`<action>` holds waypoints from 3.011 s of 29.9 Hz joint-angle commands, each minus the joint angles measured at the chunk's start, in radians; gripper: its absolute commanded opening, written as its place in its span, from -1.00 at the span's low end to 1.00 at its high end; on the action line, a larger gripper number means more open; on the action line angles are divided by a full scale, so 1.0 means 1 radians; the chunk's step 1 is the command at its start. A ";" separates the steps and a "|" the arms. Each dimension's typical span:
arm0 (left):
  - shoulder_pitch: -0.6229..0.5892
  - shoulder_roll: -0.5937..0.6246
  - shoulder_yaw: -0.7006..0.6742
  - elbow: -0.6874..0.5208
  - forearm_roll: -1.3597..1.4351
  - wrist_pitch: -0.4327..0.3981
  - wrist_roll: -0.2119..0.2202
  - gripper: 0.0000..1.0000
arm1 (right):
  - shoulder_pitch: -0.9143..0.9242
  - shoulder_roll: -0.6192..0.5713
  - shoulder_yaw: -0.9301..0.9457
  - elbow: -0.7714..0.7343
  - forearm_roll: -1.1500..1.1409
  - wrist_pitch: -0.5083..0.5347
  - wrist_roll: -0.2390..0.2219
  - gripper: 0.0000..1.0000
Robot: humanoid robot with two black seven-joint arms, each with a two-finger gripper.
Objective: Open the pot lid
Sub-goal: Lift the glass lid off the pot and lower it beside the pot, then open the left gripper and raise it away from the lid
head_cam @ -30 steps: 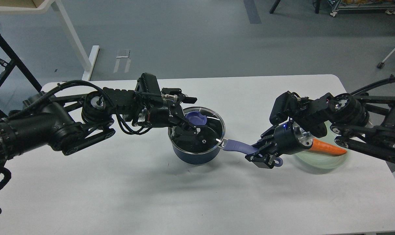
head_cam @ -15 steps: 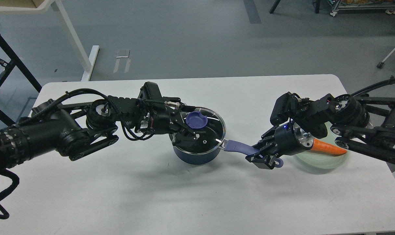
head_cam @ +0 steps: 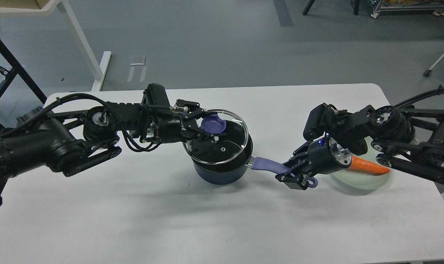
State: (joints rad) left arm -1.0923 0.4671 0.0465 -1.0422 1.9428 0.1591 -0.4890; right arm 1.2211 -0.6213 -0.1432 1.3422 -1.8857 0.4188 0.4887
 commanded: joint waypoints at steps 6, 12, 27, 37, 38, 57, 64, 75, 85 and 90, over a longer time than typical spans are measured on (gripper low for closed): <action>0.003 0.295 0.009 -0.091 -0.033 0.023 0.000 -0.44 | 0.000 0.000 0.001 0.000 0.000 0.000 0.000 -0.44; 0.077 0.444 0.064 -0.091 -0.036 0.146 0.000 -0.43 | 0.000 0.005 0.001 -0.003 0.000 0.000 0.000 -0.43; 0.295 0.452 0.079 0.005 -0.053 0.292 0.000 -0.34 | 0.000 0.000 0.001 -0.006 0.000 0.000 0.000 -0.43; 0.318 0.395 0.112 0.132 -0.105 0.292 0.000 -0.26 | 0.000 -0.001 0.002 -0.006 0.000 0.000 0.000 -0.43; 0.318 0.390 0.112 0.142 -0.105 0.292 0.000 -0.25 | 0.000 -0.001 0.002 -0.006 0.000 0.000 0.000 -0.43; 0.362 0.338 0.119 0.203 -0.186 0.290 0.000 0.62 | 0.000 -0.001 0.004 -0.008 0.000 -0.002 0.000 -0.43; 0.354 0.338 0.116 0.192 -0.223 0.283 0.000 0.78 | 0.000 -0.003 0.004 -0.008 0.000 -0.002 0.000 -0.43; 0.229 0.364 0.093 0.100 -0.655 -0.005 0.000 0.87 | 0.000 -0.005 0.004 -0.008 0.000 -0.002 0.000 -0.43; 0.118 0.383 -0.062 0.070 -1.629 -0.484 0.000 0.91 | -0.003 -0.005 0.001 -0.008 0.000 -0.002 0.000 -0.40; 0.086 0.374 -0.092 0.076 -1.795 -0.489 0.000 0.93 | -0.005 -0.005 0.001 -0.008 0.000 -0.002 0.000 -0.33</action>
State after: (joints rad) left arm -0.9853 0.8466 -0.0295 -0.9722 0.2210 -0.3261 -0.4885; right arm 1.2167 -0.6260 -0.1426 1.3345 -1.8853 0.4171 0.4886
